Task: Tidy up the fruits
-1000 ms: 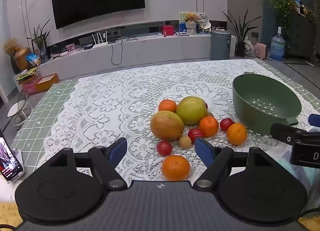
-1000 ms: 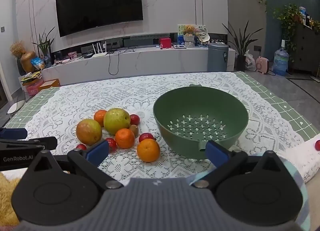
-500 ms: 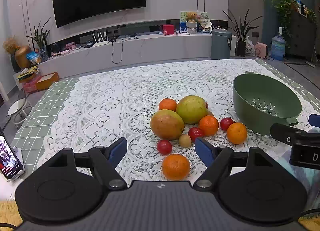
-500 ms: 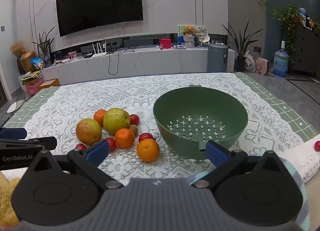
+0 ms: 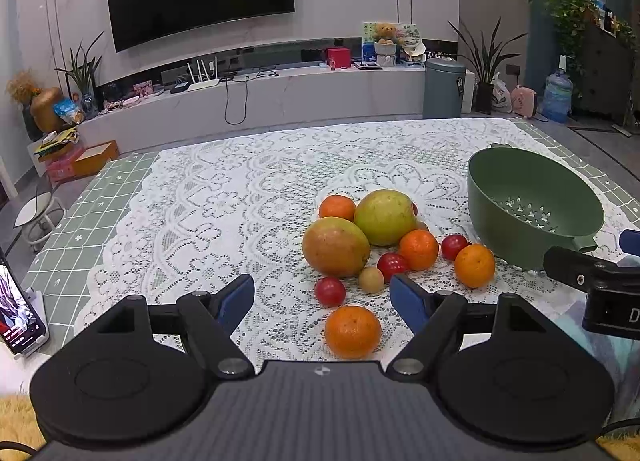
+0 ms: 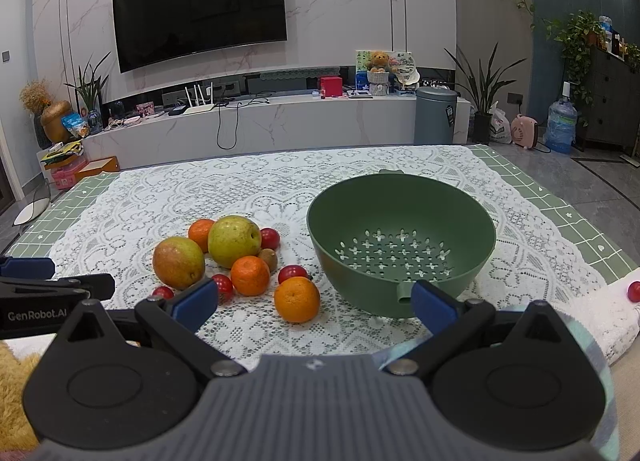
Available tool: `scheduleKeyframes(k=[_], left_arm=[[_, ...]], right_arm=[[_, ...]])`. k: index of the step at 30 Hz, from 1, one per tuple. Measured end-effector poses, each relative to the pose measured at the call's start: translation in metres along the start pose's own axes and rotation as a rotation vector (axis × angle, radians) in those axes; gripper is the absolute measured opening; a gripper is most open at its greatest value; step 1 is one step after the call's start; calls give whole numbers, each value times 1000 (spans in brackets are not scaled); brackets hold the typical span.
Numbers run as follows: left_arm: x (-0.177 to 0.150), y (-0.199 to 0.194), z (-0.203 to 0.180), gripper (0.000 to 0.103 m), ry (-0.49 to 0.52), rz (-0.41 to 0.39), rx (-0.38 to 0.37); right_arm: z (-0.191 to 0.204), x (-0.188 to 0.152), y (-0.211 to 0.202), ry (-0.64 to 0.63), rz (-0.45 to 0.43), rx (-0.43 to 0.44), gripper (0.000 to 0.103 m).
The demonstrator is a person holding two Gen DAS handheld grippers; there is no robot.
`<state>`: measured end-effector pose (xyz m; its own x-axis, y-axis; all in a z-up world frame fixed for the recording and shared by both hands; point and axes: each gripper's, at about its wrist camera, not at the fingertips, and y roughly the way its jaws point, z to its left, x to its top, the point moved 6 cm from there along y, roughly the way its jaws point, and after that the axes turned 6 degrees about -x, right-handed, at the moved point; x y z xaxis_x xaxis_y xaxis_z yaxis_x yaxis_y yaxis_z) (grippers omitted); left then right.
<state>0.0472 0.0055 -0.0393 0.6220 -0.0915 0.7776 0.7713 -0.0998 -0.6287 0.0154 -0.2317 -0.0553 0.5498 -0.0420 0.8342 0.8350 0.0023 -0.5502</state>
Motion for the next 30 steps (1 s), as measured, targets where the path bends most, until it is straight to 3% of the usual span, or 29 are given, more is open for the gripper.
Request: scheduleKeyframes(k=[30], left_arm=[[2, -9, 0, 90, -1, -12, 12]], right_arm=[[3, -1, -4, -4, 27, 0, 99]])
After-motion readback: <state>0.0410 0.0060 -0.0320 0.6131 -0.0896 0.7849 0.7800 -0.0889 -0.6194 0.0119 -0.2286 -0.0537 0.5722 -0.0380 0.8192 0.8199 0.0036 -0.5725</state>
